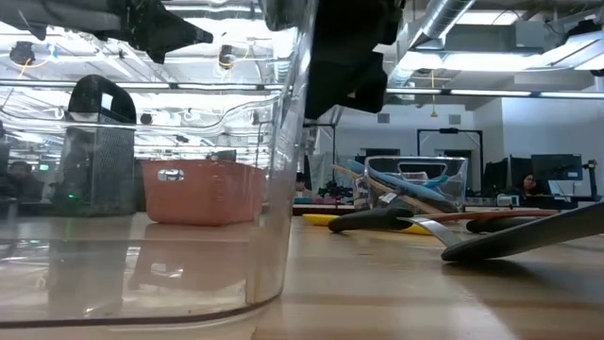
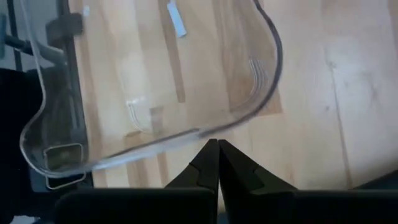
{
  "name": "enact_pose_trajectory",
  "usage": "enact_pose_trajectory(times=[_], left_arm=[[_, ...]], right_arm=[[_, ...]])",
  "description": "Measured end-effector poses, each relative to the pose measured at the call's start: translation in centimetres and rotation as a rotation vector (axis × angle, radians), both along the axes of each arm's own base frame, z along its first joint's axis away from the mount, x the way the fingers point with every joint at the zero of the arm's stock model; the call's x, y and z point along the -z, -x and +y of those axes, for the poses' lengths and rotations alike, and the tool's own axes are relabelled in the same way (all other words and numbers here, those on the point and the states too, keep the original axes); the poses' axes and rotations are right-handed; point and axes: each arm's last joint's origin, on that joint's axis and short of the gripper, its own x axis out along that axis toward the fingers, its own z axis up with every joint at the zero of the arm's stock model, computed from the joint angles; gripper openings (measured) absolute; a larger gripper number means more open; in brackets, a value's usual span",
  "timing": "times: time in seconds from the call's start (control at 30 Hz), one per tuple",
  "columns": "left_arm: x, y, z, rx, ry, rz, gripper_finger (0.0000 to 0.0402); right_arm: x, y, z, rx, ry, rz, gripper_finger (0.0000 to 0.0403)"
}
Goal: Pick & Place Kitchen Items
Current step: Adjust the bottom transparent bin, then put the black flipper spatula into the bottom transparent bin
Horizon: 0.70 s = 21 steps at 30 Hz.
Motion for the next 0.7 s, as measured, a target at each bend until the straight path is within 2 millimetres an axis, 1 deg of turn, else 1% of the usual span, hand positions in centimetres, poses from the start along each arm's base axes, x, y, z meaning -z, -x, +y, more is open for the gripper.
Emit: enact_pose_trajectory(times=[0.1, 0.27, 0.33, 0.53, 0.63, 0.7], left_arm=[[0.0, 0.0, 0.0, 0.000, 0.000, 0.000, 0.0004], [0.0, 0.0, 0.0, 0.003, 0.000, 0.000, 0.0004], [0.0, 0.0, 0.0, 0.003, 0.000, 0.000, 0.0004], [0.0, 0.0, 0.0, 0.003, 0.000, 0.000, 0.0004], [0.0, 0.0, 0.0, 0.002, 0.000, 0.000, 0.0004], [0.0, 0.0, 0.0, 0.002, 0.000, 0.000, 0.0004]], right_arm=[[0.1, 0.2, -0.2, -0.003, 0.004, 0.035, 0.0001], [0.7, 1.8, -0.7, 0.076, 0.037, 0.229, 0.0001], [1.0, 2.3, -0.9, 0.112, 0.061, 0.280, 0.0000], [2.9, 3.5, -1.4, 0.144, 0.095, 0.358, 0.0000], [4.0, 4.1, -1.8, 0.189, 0.104, 0.409, 0.0000], [4.4, 4.2, -1.9, 0.231, 0.119, 0.413, 0.0000]])
